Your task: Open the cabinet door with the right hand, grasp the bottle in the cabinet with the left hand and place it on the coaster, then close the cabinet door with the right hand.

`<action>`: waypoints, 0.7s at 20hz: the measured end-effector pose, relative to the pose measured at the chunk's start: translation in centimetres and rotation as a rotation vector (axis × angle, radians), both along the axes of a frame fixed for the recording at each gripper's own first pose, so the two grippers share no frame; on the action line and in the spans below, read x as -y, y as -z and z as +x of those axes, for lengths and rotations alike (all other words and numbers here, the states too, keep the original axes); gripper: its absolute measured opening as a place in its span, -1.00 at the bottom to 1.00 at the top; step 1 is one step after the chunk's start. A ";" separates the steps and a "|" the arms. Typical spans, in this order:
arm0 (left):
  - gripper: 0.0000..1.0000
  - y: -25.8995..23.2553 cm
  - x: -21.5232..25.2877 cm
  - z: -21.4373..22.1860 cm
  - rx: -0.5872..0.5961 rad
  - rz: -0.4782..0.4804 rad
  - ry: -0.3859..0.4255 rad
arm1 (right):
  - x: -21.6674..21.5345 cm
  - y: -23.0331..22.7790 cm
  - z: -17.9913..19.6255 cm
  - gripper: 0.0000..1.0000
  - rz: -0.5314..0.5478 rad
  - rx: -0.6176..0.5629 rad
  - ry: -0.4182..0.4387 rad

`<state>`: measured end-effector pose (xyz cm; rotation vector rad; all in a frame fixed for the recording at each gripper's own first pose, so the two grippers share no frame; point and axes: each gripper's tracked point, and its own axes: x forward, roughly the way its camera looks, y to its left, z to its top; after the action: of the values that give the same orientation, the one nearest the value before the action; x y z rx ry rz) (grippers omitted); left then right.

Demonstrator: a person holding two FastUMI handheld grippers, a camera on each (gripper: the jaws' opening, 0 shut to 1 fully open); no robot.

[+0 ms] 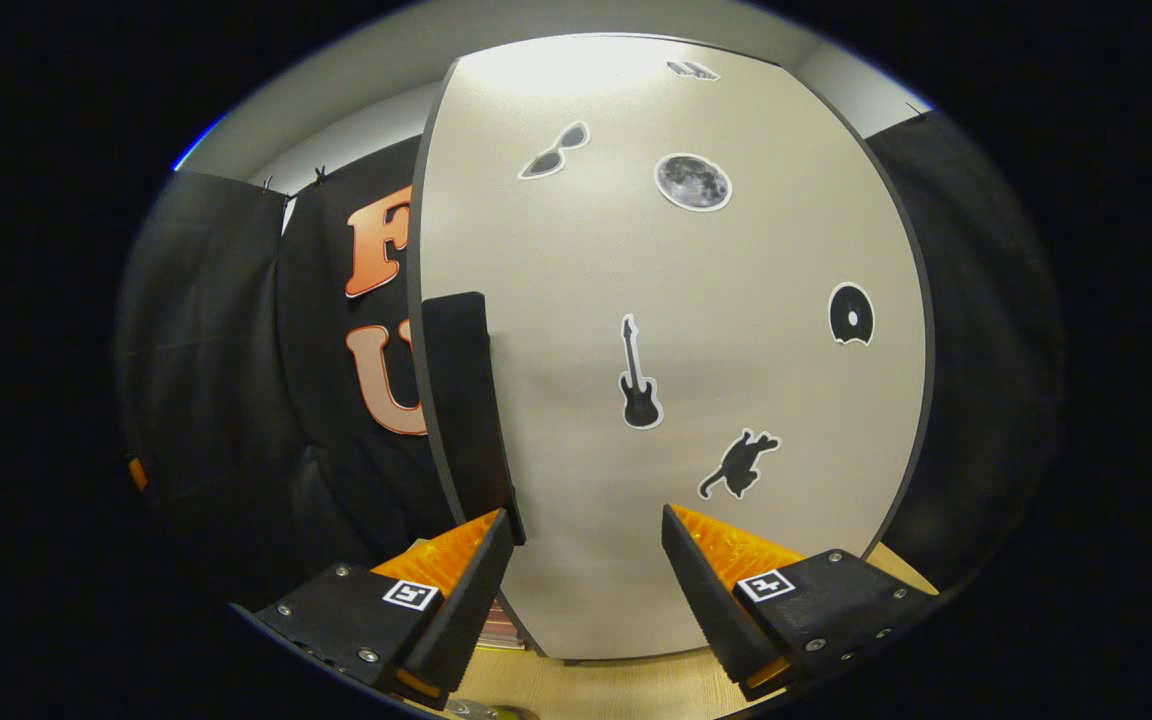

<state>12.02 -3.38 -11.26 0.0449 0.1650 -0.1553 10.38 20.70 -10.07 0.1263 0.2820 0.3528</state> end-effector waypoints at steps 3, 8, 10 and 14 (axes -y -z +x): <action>0.86 0.0 -0.5 0.0 -0.004 -0.003 -0.010 | -0.1 0.1 0.0 0.86 -0.012 0.004 0.000; 0.86 -0.7 -1.0 0.4 0.003 0.005 -0.020 | 0.3 0.0 0.0 0.87 -0.032 -0.009 0.003; 0.86 -1.6 -0.8 0.8 0.011 0.001 -0.015 | 0.8 -1.3 0.0 0.88 -0.041 0.010 0.000; 0.87 -4.0 0.4 2.2 0.039 -0.012 0.006 | 3.6 -5.0 -1.2 0.88 -0.062 0.062 -0.005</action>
<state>14.24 -3.80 -7.27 0.0362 0.1251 -0.1618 9.18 17.08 -5.06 0.0541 0.2319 0.3519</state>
